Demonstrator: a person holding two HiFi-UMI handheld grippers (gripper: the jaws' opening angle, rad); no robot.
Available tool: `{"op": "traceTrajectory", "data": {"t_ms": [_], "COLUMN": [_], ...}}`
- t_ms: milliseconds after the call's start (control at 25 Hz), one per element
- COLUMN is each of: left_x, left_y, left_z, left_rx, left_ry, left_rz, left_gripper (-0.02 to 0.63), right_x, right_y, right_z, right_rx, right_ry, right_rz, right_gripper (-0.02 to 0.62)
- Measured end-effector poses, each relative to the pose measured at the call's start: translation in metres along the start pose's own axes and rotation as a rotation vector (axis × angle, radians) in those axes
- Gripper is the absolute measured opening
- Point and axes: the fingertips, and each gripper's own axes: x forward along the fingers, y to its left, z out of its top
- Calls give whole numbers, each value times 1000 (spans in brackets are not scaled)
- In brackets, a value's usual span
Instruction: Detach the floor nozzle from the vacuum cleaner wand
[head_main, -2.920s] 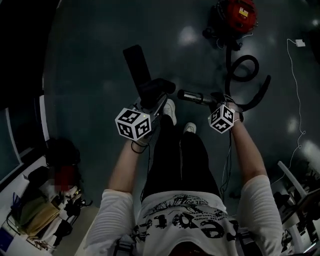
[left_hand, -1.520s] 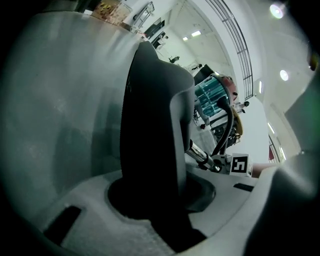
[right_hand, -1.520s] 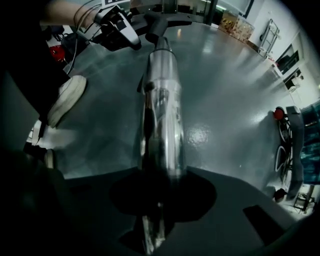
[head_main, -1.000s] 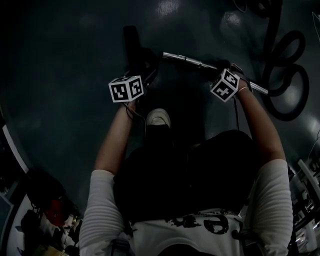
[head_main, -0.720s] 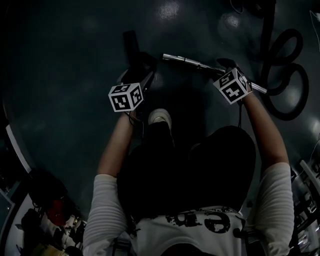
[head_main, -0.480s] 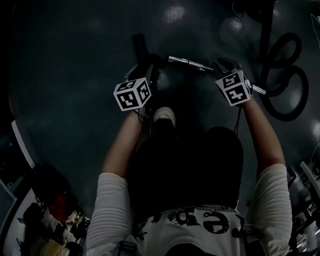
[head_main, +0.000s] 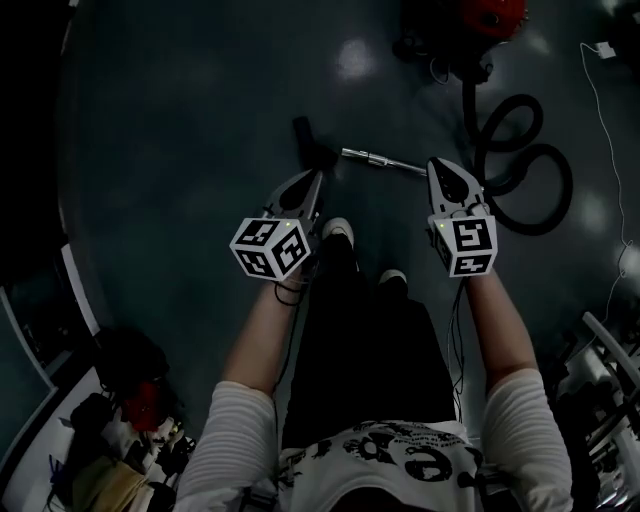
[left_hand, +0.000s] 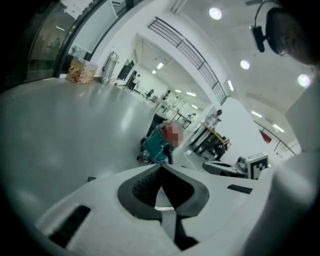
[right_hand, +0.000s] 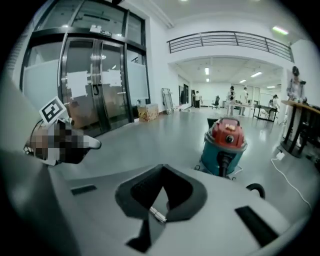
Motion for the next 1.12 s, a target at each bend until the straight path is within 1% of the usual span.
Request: {"op": "traceTrajectory", "data": {"t_ms": [40,80,200,280,360,400,480,560,640,760,880,1000,1120], "left_x": [-20,-40,-102,-148,-191,-209,-242,-271,-296,-329,-370,-409,-441], "left_y": [-27,-52,-120,-165,-210,-233,-276,-306,-323,-333,-345,-359,-366], "left_z": [17,32,69,83,99,110,133,145,151,157,161,163,151], "left_rx": [-1,6,50,46,52,79,167,247,288,323,352,386,403], "left_ry": [-25,-47,-104,-134,-157,-176,-222,-257,-277,-290,-321,-357,-378], "left_rz": [-25,-32,-2,13,10,-5,-31,-26,-19,-10,-11,-16,-35], "left_gripper": [3,3,3,3,4,3,3,3,4,3,3,3,5], "right_x": [-25,-50,-126,-184,-241,-266,-309,-347,-376,-409,-446,-478,-502], "right_y": [3,6,16,26,36,40,48,57,68,89,115,138,168], "right_z": [24,47,106,137,168,185,218,240,250,261,270,271,264], "right_rx": [8,13,35,57,64,57,31,10,8,-10,-32,-42,-53], "right_ry": [-22,-40,-73,-86,-116,-142,-210,-270,-309,-347,-379,-411,-432], "right_rz": [-1,0,14,31,45,46,42,26,6,-17,-36,-66,-92], "right_gripper": [2,2,2,2,2,2,2,2,2,2,2,2,2]}}
